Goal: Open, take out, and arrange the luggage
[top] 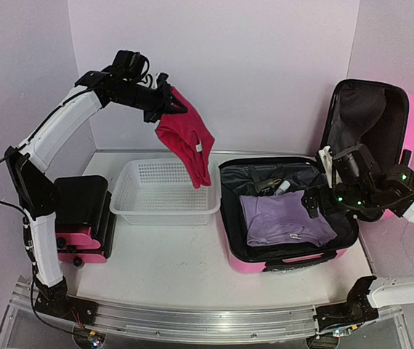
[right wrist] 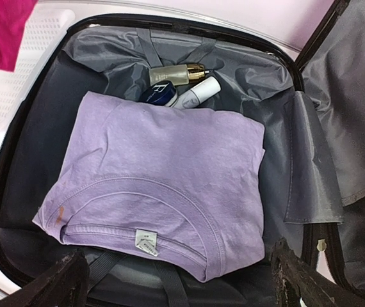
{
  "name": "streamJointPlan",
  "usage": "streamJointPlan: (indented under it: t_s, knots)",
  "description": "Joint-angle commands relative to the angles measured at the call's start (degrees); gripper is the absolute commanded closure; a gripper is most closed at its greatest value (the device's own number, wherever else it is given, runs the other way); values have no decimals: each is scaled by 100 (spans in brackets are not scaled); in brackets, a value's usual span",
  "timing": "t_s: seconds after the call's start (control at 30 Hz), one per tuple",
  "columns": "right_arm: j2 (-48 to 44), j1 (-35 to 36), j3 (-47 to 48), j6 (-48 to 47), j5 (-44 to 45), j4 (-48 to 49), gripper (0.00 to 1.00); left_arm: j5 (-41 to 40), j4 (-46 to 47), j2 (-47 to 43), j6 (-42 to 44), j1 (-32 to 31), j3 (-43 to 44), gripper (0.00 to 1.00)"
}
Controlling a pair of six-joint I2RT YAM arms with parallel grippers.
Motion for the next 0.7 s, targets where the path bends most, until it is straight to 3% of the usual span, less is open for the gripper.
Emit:
streamJointPlan:
  t_s: [0.0,0.33,0.43,0.6,0.67]
  knots:
    - [-151,-6,-64,54,-3,263,2,339,671,164,-718,-57,396,100]
    - [-99,-5,-72,69,-10,274,2,420,1200,403,-1062,-165,354,100]
    - [-27,-10,-57,61,-16,274,2,407,1583,146,-1101,-116,-383,100]
    - [179,-5,31,4,-61,309,2,804,3087,-361,-1506,336,-2585,100]
    - [253,-4,55,-17,-72,333,2,847,3310,-393,-1563,439,-2941,100]
